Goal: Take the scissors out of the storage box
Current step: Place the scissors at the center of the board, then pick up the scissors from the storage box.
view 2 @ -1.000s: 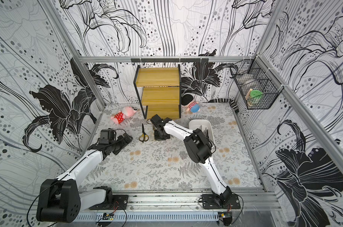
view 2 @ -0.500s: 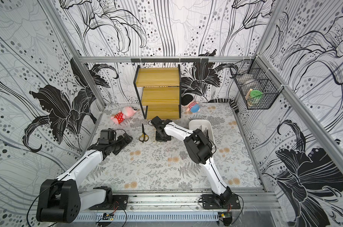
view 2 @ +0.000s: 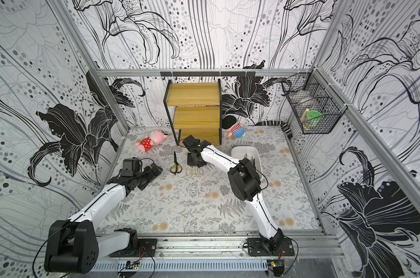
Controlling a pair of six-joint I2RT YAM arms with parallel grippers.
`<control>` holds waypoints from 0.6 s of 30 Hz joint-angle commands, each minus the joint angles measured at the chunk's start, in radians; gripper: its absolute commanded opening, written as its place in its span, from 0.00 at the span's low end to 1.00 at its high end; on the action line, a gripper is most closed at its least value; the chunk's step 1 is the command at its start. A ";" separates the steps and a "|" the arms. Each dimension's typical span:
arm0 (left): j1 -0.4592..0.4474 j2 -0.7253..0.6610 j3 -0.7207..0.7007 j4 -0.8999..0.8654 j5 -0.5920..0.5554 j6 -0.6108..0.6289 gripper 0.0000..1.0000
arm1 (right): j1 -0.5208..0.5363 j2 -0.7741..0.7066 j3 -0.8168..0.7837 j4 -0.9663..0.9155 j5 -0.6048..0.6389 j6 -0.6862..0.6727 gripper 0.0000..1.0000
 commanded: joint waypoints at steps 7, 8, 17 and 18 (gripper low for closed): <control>-0.080 0.051 0.094 0.015 0.014 0.064 0.98 | -0.123 -0.287 -0.175 -0.051 0.001 -0.074 0.35; -0.102 0.064 0.104 0.018 0.000 0.064 0.98 | -0.139 -0.316 -0.208 -0.054 0.003 -0.077 0.34; -0.240 0.221 0.199 0.108 -0.021 0.019 0.98 | -0.300 -0.589 -0.571 -0.069 0.016 -0.080 0.34; -0.252 0.241 0.215 0.111 -0.021 0.021 0.98 | -0.322 -0.604 -0.610 -0.068 0.007 -0.081 0.34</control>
